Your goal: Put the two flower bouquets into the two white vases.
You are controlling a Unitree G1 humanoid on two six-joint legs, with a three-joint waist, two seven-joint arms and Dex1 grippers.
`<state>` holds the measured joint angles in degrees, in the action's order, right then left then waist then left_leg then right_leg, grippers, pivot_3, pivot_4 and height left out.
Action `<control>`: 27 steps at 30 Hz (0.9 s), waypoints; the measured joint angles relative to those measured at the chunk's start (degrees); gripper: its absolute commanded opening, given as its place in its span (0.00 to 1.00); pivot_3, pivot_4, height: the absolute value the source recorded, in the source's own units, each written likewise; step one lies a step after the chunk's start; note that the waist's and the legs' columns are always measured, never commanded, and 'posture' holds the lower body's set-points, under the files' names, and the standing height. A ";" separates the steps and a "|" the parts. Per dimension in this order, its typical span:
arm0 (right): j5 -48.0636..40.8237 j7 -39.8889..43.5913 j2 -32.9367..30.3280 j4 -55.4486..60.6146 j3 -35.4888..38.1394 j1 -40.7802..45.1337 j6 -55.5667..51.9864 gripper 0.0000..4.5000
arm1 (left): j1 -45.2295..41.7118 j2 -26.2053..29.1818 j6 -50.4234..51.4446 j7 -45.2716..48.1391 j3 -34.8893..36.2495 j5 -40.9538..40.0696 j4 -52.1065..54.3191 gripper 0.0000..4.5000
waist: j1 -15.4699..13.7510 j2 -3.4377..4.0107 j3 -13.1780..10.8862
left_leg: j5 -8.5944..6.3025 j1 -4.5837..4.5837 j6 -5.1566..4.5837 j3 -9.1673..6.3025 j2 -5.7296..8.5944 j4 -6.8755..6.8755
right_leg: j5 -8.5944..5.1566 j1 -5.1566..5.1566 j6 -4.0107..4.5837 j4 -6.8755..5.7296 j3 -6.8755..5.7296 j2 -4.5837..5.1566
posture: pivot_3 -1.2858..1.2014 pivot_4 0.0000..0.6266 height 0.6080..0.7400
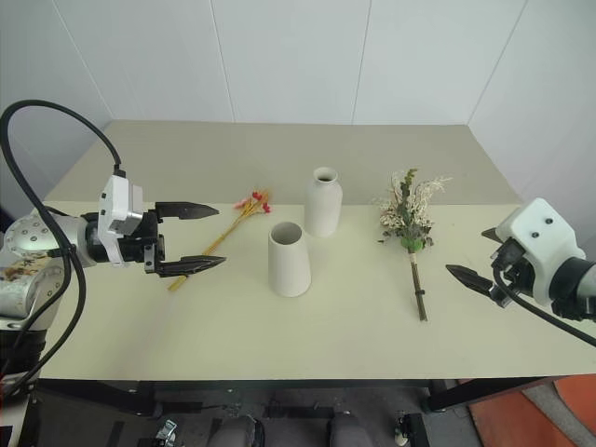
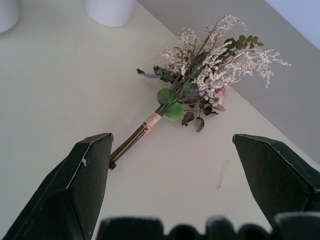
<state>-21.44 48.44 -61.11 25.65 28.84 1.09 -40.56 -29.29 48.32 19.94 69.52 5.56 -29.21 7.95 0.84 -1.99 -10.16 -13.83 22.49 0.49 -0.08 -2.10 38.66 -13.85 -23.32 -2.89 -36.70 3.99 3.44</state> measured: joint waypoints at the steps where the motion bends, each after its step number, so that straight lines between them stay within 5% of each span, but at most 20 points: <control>1: -0.01 -0.02 0.03 0.00 -0.06 0.00 0.00 1.00 | 0.00 0.00 -0.01 -0.01 0.00 0.02 0.00 0.99 | 0.00 0.00 0.00 | 0.00 0.00 0.00 0.00 0.00 0.00 | 0.00 0.00 0.00 0.00 0.00 0.00 | 0.52 0.24 1.00; 13: -0.33 -1.24 0.11 -0.15 -1.14 1.44 -1.18 1.00 | -0.44 -0.01 -0.29 -0.03 -0.04 0.12 -0.10 0.99 | 0.06 0.00 0.00 | 0.00 -0.01 0.00 0.00 0.00 0.00 | 0.00 0.00 0.00 0.00 0.00 0.00 | 0.52 0.24 1.00; 19: -3.63 -5.27 2.54 -6.53 -9.88 15.28 -11.63 1.00 | -1.42 -0.34 -0.96 -0.02 -0.64 0.91 -0.63 0.99 | 0.41 0.00 0.00 | 0.00 -0.04 0.00 0.01 -0.01 -0.01 | 0.13 0.00 0.24 -0.03 0.01 -0.01 | 0.52 0.24 1.00; 27: 0.44 -15.65 14.56 -22.64 -24.60 35.17 -22.44 1.00 | -4.93 -1.54 -2.34 -0.29 -3.46 3.86 -2.89 0.99 | 0.90 -0.01 0.00 | 0.01 0.68 0.00 -0.02 0.02 0.06 | 0.18 -0.77 0.27 -0.13 0.02 0.00 | 0.52 0.24 1.00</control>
<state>-21.00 32.79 -46.55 3.01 4.25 36.26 -63.01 -34.22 46.78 17.61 69.24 2.10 -25.35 5.06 1.74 -2.00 -10.16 -13.82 23.17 0.48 -0.10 -2.08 38.72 -13.68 -24.09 -2.62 -36.83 4.02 3.43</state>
